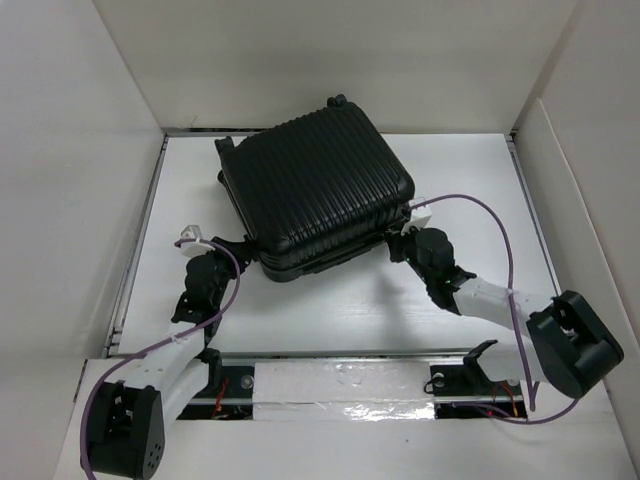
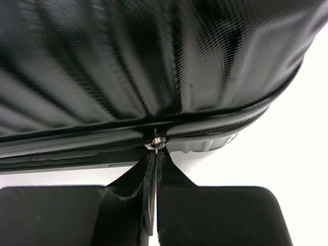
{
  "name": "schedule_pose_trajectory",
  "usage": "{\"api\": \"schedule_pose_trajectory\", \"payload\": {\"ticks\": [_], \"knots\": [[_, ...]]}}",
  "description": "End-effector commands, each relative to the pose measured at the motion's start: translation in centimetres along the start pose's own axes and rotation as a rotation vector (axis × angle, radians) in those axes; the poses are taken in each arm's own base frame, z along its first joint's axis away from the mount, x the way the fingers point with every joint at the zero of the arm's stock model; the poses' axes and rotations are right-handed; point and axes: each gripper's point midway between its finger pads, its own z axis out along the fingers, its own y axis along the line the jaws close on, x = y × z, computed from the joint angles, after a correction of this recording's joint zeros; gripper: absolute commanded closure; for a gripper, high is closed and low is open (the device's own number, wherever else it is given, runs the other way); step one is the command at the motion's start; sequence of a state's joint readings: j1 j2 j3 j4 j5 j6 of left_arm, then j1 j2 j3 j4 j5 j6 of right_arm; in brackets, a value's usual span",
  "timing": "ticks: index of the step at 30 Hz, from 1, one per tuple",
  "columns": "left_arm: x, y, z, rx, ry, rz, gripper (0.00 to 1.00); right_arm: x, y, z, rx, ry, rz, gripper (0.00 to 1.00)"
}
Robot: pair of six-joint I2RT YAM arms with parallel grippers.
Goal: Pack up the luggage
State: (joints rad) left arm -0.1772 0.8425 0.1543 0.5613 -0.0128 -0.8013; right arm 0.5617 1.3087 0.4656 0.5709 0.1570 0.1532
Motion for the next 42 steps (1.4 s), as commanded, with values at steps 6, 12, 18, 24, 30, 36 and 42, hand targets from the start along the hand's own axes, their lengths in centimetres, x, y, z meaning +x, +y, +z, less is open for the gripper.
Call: {"api": "schedule_pose_trajectory", "payload": {"ticks": [6, 12, 18, 24, 30, 36, 42], "knots": [[2.0, -2.4, -0.7, 0.154, 0.083, 0.053, 0.73, -3.4, 3.8, -2.4, -0.109, -0.022, -0.081, 1.0], [2.9, -4.7, -0.5, 0.242, 0.118, 0.031, 0.74, 3.3, 14.4, -4.1, -0.452, 0.202, -0.113, 1.0], [5.5, -9.6, -1.1, 0.306, 0.132, 0.031, 0.74, 2.5, 22.5, -5.5, -0.633, 0.175, -0.104, 1.0], [7.4, -11.5, -1.4, 0.351, 0.188, -0.003, 0.74, 1.1, 30.2, -8.2, -0.843, 0.158, -0.135, 1.0], [10.0, -12.6, -1.3, 0.348, 0.227, 0.041, 0.73, 0.4, 33.4, -8.2, -0.927, 0.073, 0.01, 1.0], [4.7, -10.8, 0.3, 0.233, 0.072, 0.064, 0.4, 1.1, 26.7, -8.3, -0.692, 0.051, 0.04, 1.0], [-4.3, -15.1, 1.3, 0.228, -0.133, -0.014, 0.09, 1.7, 22.8, -10.1, -0.661, 0.09, -0.003, 1.0]]}}
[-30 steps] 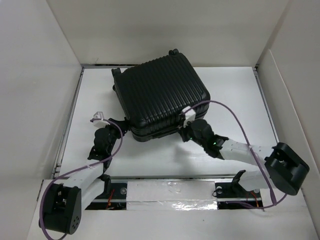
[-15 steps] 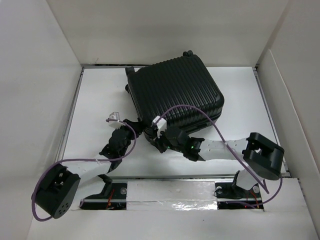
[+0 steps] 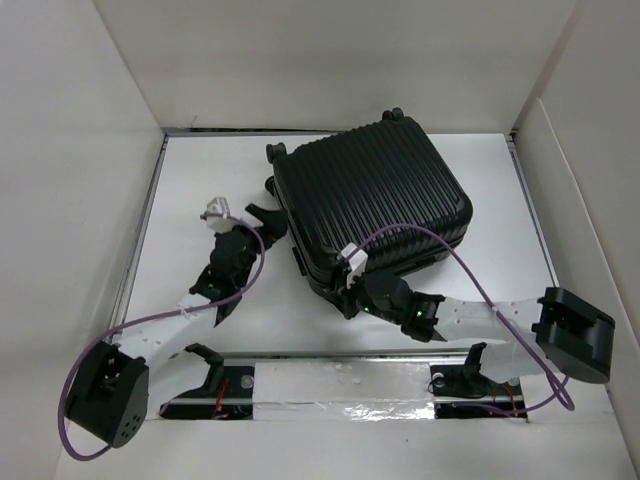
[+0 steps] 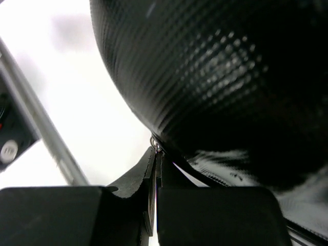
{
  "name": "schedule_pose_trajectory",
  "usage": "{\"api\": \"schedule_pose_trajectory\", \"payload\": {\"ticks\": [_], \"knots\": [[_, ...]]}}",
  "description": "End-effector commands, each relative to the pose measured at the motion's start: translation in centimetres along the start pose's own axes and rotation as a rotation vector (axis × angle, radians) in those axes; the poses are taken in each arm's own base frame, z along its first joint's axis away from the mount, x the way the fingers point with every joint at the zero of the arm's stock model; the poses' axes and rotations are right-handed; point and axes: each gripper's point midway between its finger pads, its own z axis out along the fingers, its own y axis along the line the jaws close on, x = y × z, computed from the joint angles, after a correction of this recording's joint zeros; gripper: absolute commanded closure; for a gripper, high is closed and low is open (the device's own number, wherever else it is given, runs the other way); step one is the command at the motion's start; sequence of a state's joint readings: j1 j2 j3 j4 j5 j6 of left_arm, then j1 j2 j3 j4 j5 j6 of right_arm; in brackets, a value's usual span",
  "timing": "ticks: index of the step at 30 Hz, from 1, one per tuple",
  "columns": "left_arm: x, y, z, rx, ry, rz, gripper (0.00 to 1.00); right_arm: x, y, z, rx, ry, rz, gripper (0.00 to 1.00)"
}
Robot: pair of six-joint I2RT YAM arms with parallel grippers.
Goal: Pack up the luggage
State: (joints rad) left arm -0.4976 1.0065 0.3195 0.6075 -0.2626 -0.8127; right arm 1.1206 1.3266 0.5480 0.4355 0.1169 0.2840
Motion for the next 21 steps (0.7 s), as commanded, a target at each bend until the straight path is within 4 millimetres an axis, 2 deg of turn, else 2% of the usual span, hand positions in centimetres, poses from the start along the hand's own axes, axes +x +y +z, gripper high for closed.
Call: {"api": "schedule_pose_trajectory", "payload": {"ticks": [1, 3, 4, 6, 7, 9, 10, 13, 18, 21], "knots": [[-6.8, -6.3, 1.8, 0.08, -0.13, -0.051, 0.04, -2.8, 2.8, -1.5, -0.121, -0.082, -0.002, 1.0], [-9.1, -6.2, 3.5, 0.045, -0.151, -0.059, 0.03, -2.9, 2.5, -2.1, -0.12, -0.082, -0.009, 1.0], [-9.9, -6.9, 5.2, 0.041, -0.15, -0.061, 0.03, -2.4, 2.4, -2.4, -0.125, -0.068, -0.014, 1.0], [-10.9, -7.3, 7.1, 0.038, -0.128, -0.048, 0.02, -2.6, 2.6, -3.0, -0.14, -0.075, -0.014, 1.0], [-10.7, -8.1, 9.1, 0.024, -0.086, -0.033, 0.02, -2.0, 2.5, -3.2, -0.142, -0.061, -0.015, 1.0], [-10.6, -8.6, 11.1, 0.015, -0.043, -0.014, 0.02, -2.0, 2.5, -3.6, -0.143, -0.066, -0.019, 1.0], [-10.0, -8.7, 12.8, -0.004, -0.005, 0.009, 0.02, -1.9, 2.4, -3.7, -0.142, -0.068, -0.017, 1.0], [-8.9, -8.0, 15.4, -0.036, 0.053, 0.02, 0.02, -1.8, 2.4, -3.9, -0.144, -0.069, -0.017, 1.0], [-7.6, -7.0, 18.5, -0.066, 0.104, 0.023, 0.04, -1.4, 2.2, -3.9, -0.142, -0.062, -0.018, 1.0], [-7.1, -7.1, 19.2, -0.056, 0.118, 0.015, 0.05, -1.0, 2.1, -3.8, -0.139, -0.053, -0.017, 1.0]]}}
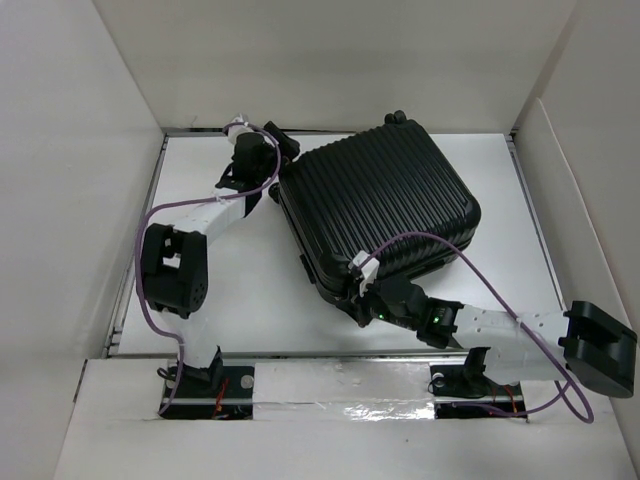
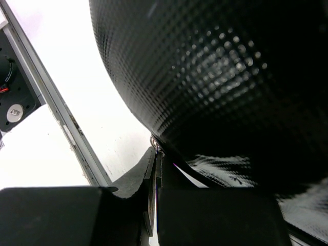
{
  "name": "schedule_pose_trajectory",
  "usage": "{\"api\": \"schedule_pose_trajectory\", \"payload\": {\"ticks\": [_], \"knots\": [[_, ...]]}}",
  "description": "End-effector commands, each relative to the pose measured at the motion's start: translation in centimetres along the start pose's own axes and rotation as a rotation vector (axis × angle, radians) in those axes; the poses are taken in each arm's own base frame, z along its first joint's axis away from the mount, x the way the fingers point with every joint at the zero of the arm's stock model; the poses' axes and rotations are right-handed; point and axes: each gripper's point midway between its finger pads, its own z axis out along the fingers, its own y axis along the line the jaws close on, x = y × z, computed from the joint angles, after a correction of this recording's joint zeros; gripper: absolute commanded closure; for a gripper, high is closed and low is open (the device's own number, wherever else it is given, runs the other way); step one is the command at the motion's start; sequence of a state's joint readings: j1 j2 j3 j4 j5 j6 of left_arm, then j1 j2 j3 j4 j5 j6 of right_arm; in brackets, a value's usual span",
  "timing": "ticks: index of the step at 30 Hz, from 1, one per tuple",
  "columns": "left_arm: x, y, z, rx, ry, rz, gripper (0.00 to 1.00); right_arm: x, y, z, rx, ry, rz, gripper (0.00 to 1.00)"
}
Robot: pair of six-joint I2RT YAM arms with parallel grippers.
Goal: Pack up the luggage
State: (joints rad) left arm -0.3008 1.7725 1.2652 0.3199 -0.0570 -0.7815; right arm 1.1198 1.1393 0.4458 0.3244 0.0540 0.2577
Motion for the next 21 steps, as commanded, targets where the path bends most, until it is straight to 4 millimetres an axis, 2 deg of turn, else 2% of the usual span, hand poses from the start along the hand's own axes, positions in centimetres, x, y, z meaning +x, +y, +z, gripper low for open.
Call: {"api": "schedule_pose_trajectory", "payload": {"ticks": [1, 6, 8, 12, 13, 15, 16, 18, 19, 20, 21], "knots": [[0.2, -0.9, 0.7, 0.029, 0.03, 0.013, 0.06, -2.8, 2.0, -0.1, -0.086, -0.096, 0.007, 1.0], [0.5, -0.9, 2.2, 0.055, 0.032, -0.055, 0.12, -2.2, 2.4, 0.3, -0.109, -0.071, 0.009, 1.0], [1.7, -1.2, 2.9, 0.095, 0.07, -0.083, 0.18, -2.1, 2.3, 0.3, -0.104, -0.07, 0.016, 1.0], [2.6, -1.1, 3.5, 0.137, 0.095, -0.145, 0.33, -2.2, 2.2, 0.2, -0.094, -0.073, 0.019, 1.0], [2.3, -0.7, 3.7, 0.143, 0.086, -0.156, 0.43, -2.3, 2.2, 0.1, -0.094, -0.077, 0.02, 1.0], [2.3, -0.8, 3.4, 0.154, 0.08, -0.171, 0.53, -2.3, 1.5, 0.1, -0.056, -0.08, 0.018, 1.0], [1.8, -0.5, 3.2, 0.161, 0.062, -0.175, 0.63, -2.7, 1.1, 0.0, -0.041, -0.091, 0.02, 1.0], [1.4, -0.3, 3.2, 0.174, 0.055, -0.184, 0.75, -2.6, 0.5, -0.1, -0.025, -0.089, 0.023, 1.0], [1.5, -0.5, 3.3, 0.183, 0.06, -0.183, 0.91, -2.6, 0.5, -0.2, -0.025, -0.089, 0.021, 1.0], [1.2, -0.3, 3.2, 0.192, 0.063, -0.182, 1.0, -2.7, 0.0, -0.4, -0.01, -0.092, 0.026, 1.0], [0.7, 0.3, 3.3, 0.188, 0.055, -0.184, 1.0, -2.9, -0.5, -0.4, 0.006, -0.1, 0.033, 1.0]]}}
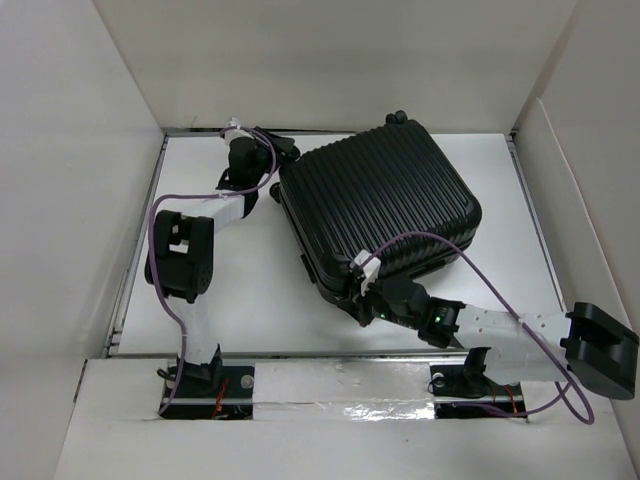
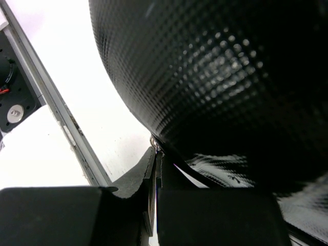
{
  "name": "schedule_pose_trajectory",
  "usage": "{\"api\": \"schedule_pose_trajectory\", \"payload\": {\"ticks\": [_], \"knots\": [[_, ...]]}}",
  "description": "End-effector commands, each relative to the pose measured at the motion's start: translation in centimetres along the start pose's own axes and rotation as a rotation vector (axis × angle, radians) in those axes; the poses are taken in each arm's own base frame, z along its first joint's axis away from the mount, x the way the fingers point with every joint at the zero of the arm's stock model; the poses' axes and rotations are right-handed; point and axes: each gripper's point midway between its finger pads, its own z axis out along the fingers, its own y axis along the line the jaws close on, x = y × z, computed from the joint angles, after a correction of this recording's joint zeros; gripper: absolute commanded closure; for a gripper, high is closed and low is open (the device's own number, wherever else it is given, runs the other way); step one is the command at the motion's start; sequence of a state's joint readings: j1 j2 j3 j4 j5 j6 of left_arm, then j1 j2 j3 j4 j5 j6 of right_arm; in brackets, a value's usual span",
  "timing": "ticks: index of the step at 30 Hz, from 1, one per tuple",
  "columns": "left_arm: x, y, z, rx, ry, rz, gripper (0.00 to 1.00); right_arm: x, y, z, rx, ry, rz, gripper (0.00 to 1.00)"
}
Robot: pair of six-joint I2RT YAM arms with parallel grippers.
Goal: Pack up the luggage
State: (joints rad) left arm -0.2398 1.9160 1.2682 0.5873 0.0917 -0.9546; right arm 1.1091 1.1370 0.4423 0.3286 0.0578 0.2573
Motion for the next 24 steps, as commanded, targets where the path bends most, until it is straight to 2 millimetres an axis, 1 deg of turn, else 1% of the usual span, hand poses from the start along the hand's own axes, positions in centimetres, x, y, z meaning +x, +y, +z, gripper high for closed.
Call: {"api": "schedule_pose_trajectory", "payload": {"ticks": [1, 2, 3, 4, 6, 7, 8, 9, 10, 11, 12, 13, 14, 15, 16, 17, 18, 19, 20, 21, 22, 23, 24], "knots": [[0.7, 1.0, -0.9, 0.033, 0.049, 0.003, 1.0, -2.7, -0.5, -0.6, 0.002, -0.095, 0.034, 1.0], [0.6, 1.0, -1.3, 0.041, 0.04, 0.006, 1.0, -3.2, -0.6, -0.9, 0.0, -0.11, 0.041, 1.0], [-0.6, 2.0, -1.8, 0.031, 0.013, 0.001, 1.0, -3.6, -1.5, -1.0, 0.019, -0.126, 0.052, 1.0], [-0.7, 2.6, -3.0, 0.035, -0.002, -0.001, 1.0, -3.6, -2.1, -1.2, 0.027, -0.134, 0.059, 1.0], [-1.4, 4.1, -4.5, 0.014, -0.041, -0.01, 1.0, -4.9, -2.7, -1.8, 0.02, -0.174, 0.07, 1.0], [-1.7, 5.3, -6.4, 0.013, -0.07, -0.029, 1.0, -5.6, -3.8, -2.0, 0.04, -0.193, 0.076, 1.0], [-1.4, 5.8, -7.3, 0.015, -0.082, -0.036, 1.0, -6.2, -4.1, -2.2, 0.032, -0.206, 0.068, 1.0], [-1.4, 6.6, -8.4, 0.009, -0.097, -0.048, 1.0, -6.8, -4.7, -2.5, 0.039, -0.223, 0.065, 1.0], [-0.7, 7.3, -10.4, 0.018, -0.108, -0.051, 1.0, -7.5, -6.4, -2.8, 0.079, -0.24, 0.07, 1.0], [-0.6, 7.7, -11.3, 0.012, -0.121, -0.048, 1.0, -8.3, -6.8, -3.0, 0.072, -0.247, 0.061, 1.0], [-0.2, 8.1, -12.2, 0.007, -0.124, -0.044, 1.0, -8.9, -7.6, -3.3, 0.084, -0.256, 0.057, 1.0], [1.0, 8.6, -14.1, 0.01, -0.117, -0.039, 1.0, -9.7, -8.4, -3.7, 0.096, -0.273, 0.052, 1.0], [1.6, 8.7, -15.0, 0.011, -0.118, -0.037, 1.0, -10.5, -10.1, -4.3, 0.13, -0.292, 0.054, 1.0], [2.2, 8.8, -16.0, 0.014, -0.116, -0.032, 1.0, -11.9, -10.7, -4.8, 0.145, -0.321, 0.051, 1.0], [3.2, 8.9, -17.7, 0.019, -0.107, -0.025, 1.0, -12.7, -11.3, -5.2, 0.156, -0.338, 0.049, 1.0], [3.7, 8.9, -18.3, 0.024, -0.098, -0.012, 1.0, -13.1, -11.6, -5.4, 0.156, -0.339, 0.058, 1.0], [4.3, 8.8, -19.1, 0.031, -0.089, -0.004, 1.0, -13.2, -11.7, -5.4, 0.162, -0.34, 0.068, 1.0], [5.0, 8.9, -20.4, 0.031, -0.073, 0.005, 1.0, -12.8, -11.0, -5.0, 0.141, -0.336, 0.078, 1.0], [5.2, 8.9, -21.0, 0.035, -0.067, 0.007, 1.0, -12.8, -10.1, -4.3, 0.108, -0.356, 0.092, 1.0], [5.2, 8.7, -21.6, 0.045, -0.071, 0.011, 1.0, -11.4, -7.1, -3.1, 0.029, -0.323, 0.089, 1.0], [4.9, 8.4, -22.5, 0.054, -0.082, 0.014, 1.0, -9.8, -5.8, -2.1, -0.003, -0.283, 0.094, 1.0], [4.5, 8.0, -22.9, 0.057, -0.097, 0.019, 1.0, -7.9, -5.1, -0.5, 0.001, -0.23, 0.098, 1.0], [4.2, 7.3, -23.2, 0.077, -0.103, 0.025, 1.0, -6.7, -4.0, 0.3, -0.008, -0.196, 0.094, 1.0]]}}
